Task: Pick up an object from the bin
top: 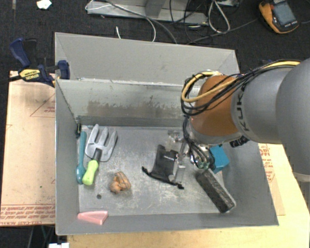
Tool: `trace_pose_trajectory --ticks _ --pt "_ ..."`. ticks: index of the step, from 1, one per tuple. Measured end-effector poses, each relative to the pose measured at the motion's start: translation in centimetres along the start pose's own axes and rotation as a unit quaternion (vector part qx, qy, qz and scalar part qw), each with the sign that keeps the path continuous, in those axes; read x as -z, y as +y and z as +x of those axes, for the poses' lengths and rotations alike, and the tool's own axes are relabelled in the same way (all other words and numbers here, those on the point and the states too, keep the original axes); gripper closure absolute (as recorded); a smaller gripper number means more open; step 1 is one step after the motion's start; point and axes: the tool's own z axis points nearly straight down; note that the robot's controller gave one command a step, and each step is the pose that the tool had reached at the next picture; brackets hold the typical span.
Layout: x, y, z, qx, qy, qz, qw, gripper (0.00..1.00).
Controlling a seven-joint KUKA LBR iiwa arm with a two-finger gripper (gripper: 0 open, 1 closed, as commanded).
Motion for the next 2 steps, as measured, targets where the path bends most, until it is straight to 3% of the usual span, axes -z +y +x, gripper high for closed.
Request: trace_pose_trajectory --ticks 1,2 --pt "-0.5 -1.06 -0.89 0.005 0.0007 0.0 1.0 1.0" --pt "-0.52 -1.12 -0.96 0.006 0.0005 0.0 1.0 0.0"
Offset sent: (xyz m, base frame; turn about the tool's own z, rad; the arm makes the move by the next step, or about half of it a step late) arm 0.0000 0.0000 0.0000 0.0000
